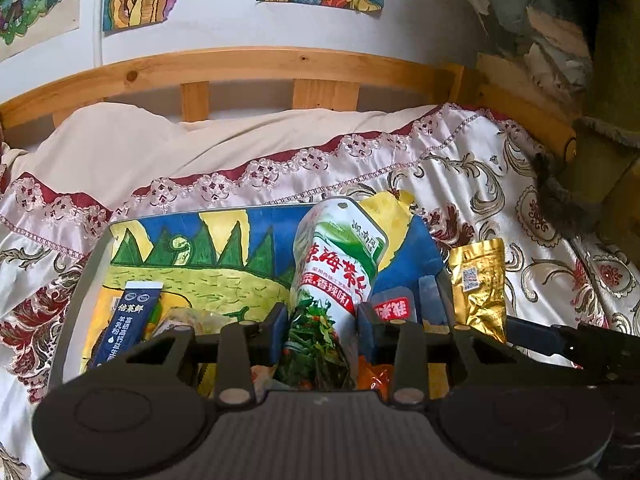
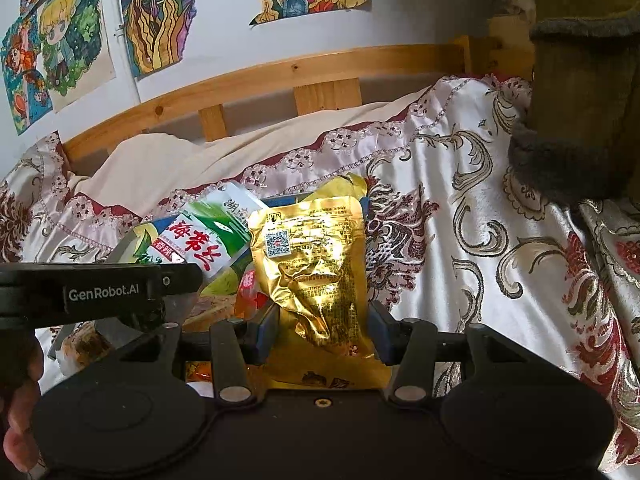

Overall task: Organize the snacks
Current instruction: 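Lift seaweed bag with left tool while right tool carries gold pouch to tray, then lower seaweed bag into tray, open left tool while right tool releases gold pouch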

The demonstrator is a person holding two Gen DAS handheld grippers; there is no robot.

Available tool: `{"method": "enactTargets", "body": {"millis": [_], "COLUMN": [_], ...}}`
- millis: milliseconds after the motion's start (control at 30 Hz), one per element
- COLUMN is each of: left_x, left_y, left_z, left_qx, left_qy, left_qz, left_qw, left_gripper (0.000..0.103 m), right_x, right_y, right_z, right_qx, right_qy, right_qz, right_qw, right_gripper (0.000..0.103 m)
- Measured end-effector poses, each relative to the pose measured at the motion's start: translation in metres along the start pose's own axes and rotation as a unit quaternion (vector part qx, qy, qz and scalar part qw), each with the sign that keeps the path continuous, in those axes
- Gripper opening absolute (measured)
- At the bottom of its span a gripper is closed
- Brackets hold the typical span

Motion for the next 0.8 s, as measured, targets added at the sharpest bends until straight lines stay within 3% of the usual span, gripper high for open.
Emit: {"method": "enactTargets", "body": {"millis": [300, 433, 500, 567, 700, 800], "left_x": [-0.002, -0.005, -0.008, -0.010, -0.013, -0.015], "left_y": [0.005, 0.004, -0.001, -0.007, -0.025, -0.044], "left_z": [-0.006, -0.008, -0.009, -0.008, -0.005, 0.000], "left_qx": [-0.005, -0.006, 0.006, 0.018, 0.045, 0.071], "left_qy": [-0.010, -0.022, -0.031, -0.042, -0.046, -0.040], "left_qz": [-0.005, -0.008, -0.012, -0.017, -0.014, 0.001], "left_qw": [0.9999, 0.9997, 0.9994, 0.9988, 0.9978, 0.9966], "left_gripper": [0.047, 0.053, 0.053, 0.063, 0.070, 0.086], "right_x": [0.004, 0.004, 0.004, 0.005, 0.008, 0.010], "right_y": [0.001, -0.002, -0.003, -0.005, -0.014, -0.023], "right_z": [-0.001, 0.000, 0.001, 0.001, 0.005, 0.009], "right_qx": [0.001, 0.007, 0.009, 0.013, 0.028, 0.043], "right_qy": [0.010, 0.014, 0.013, 0.013, 0.019, 0.029], "right_qz": [-0.002, 0.001, 0.000, -0.003, -0.007, -0.011], "right_qw": [1.000, 1.000, 1.000, 1.000, 0.999, 0.999], "right_gripper": [0.053, 0.065, 0.066, 0.072, 0.080, 0.088]}}
Point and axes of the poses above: each gripper's, at about its wrist camera, not at the fingertips, and y roughly the way its jaws point, x to its right, z to its top, the point moved 6 cm from there along y, roughly the way its jaws point, and after that the axes turned 14 degrees about -z, right-handed, at the moved point
